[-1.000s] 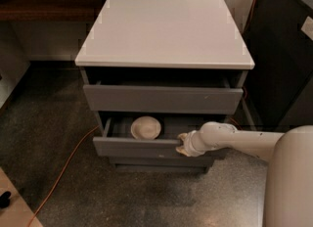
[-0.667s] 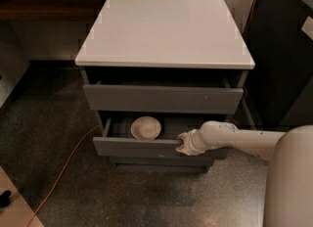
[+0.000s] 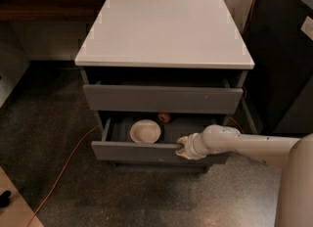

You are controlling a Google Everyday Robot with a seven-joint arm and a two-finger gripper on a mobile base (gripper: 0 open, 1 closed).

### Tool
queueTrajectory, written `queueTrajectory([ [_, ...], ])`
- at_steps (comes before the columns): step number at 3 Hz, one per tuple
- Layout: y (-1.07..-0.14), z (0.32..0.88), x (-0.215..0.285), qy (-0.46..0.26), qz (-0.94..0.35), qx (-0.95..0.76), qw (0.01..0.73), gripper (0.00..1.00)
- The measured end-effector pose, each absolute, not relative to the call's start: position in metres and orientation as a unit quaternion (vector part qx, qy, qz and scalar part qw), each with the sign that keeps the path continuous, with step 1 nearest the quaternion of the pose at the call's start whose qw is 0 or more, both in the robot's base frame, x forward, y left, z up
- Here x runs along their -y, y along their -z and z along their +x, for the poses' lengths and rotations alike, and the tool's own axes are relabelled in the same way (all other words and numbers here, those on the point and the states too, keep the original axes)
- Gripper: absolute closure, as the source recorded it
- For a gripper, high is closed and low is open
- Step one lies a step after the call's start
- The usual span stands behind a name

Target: Pick apple from middle drawer and place on counter

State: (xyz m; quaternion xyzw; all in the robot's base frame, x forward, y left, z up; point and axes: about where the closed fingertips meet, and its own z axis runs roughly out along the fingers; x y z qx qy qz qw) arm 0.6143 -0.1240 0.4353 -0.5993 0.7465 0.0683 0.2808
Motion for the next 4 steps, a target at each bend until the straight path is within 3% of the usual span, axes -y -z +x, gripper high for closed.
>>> queueTrajectory([
  [1,-0.448,0.605,0.123,-0.068,-0.597,-0.742,0.298,0.88],
  [3,-0.478,0.601,0.126,-0.053,-0.593,-0.731,0.334,0.41],
  [4,-0.508,0.609,0.129,-0.034,-0.593,-0.717,0.365,0.10],
])
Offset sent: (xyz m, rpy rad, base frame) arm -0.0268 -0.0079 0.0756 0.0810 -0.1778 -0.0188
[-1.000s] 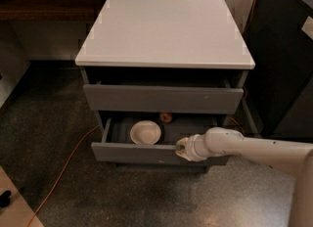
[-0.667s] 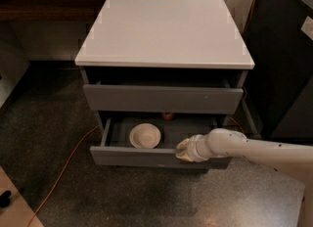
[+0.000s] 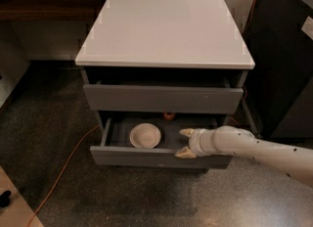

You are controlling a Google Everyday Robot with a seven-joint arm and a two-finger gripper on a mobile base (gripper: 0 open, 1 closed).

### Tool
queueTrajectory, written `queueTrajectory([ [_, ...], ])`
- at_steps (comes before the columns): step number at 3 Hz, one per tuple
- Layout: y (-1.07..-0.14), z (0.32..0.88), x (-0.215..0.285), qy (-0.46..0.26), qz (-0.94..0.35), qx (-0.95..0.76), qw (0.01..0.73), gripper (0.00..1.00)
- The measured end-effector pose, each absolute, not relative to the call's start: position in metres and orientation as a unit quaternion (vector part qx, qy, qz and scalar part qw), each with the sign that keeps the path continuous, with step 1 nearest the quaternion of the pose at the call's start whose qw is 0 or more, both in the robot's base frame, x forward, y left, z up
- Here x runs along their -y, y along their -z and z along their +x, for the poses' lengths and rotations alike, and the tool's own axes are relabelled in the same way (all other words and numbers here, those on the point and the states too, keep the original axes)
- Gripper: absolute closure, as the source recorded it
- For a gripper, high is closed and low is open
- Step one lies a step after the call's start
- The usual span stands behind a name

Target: Pick apple from middle drawer and place on counter

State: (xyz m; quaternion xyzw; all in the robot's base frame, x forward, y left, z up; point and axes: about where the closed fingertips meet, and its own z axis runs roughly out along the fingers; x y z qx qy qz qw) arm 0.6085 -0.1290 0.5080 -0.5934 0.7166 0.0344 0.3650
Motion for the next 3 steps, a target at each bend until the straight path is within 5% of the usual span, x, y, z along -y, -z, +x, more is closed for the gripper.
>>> queueTrajectory([
  [1,-0.520,0.616,0.131,-0.027,-0.594,-0.710,0.376,0.00],
  [2,-0.510,0.633,0.133,-0.029,-0.597,-0.714,0.365,0.18],
  [3,-0.491,0.658,0.137,-0.040,-0.593,-0.726,0.347,0.49],
])
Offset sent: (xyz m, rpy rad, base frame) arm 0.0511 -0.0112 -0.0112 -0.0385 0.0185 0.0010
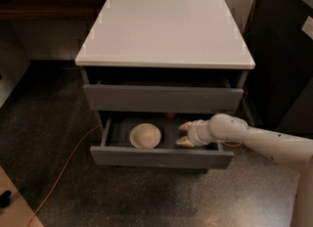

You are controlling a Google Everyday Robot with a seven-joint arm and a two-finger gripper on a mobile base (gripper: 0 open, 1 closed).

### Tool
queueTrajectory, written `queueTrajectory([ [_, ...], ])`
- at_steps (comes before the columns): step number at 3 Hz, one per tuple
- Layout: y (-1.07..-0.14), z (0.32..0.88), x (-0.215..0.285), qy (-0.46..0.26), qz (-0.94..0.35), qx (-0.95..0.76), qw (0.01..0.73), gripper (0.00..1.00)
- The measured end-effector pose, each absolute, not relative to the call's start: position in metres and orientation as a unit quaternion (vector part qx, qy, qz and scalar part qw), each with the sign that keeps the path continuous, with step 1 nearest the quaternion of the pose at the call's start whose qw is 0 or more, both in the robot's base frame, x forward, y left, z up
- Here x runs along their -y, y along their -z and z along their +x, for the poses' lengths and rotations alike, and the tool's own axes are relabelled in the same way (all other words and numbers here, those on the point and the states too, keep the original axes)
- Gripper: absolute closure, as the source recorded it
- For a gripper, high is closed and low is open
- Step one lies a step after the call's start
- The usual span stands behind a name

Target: Pick apple from middle drawer and place on counter

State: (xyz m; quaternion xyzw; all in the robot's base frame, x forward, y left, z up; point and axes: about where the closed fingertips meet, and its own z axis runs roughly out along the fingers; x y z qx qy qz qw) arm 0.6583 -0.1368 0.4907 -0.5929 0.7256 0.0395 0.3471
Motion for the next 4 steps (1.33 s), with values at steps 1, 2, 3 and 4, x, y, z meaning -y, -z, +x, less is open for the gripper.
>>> queueTrajectory([
  [1,-0.481,0.672,0.139,-0.047,-0.587,-0.733,0.340,0.71],
  [2,-0.465,0.678,0.138,-0.057,-0.585,-0.740,0.327,0.95],
  [3,-0.448,0.674,0.131,-0.074,-0.588,-0.743,0.310,1.00],
  [4,-0.432,0.665,0.119,-0.097,-0.593,-0.742,0.297,1.00],
])
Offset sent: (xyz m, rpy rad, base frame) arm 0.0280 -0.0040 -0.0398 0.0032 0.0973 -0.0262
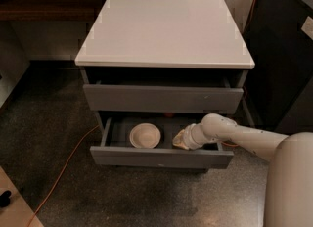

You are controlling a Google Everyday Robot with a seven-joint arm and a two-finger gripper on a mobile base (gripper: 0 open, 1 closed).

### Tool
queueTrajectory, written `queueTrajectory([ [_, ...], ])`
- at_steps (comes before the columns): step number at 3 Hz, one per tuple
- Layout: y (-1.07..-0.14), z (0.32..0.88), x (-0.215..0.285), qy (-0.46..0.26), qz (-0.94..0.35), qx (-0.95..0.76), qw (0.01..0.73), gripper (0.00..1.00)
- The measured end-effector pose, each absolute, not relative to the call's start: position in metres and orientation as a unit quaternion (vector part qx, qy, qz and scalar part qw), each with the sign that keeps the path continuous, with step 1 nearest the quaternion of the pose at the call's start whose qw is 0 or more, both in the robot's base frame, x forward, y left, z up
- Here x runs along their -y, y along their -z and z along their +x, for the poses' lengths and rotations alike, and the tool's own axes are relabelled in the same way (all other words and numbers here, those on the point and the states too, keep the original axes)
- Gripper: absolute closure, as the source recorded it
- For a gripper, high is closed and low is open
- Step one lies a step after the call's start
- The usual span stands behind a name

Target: Pick apple from middle drawer and place on counter

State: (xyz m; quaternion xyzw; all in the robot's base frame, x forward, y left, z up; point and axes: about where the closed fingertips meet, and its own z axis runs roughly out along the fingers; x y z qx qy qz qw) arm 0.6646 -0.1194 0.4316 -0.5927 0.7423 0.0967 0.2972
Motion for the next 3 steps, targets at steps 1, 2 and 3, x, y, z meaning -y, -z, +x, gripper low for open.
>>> queueTrajectory([
  [1,-0.424,0.652,0.109,-0.114,-0.599,-0.738,0.289,1.00],
  [2,-0.425,0.631,0.099,-0.123,-0.610,-0.731,0.280,1.00],
  [3,-0.424,0.611,0.095,-0.129,-0.614,-0.730,0.270,1.00],
])
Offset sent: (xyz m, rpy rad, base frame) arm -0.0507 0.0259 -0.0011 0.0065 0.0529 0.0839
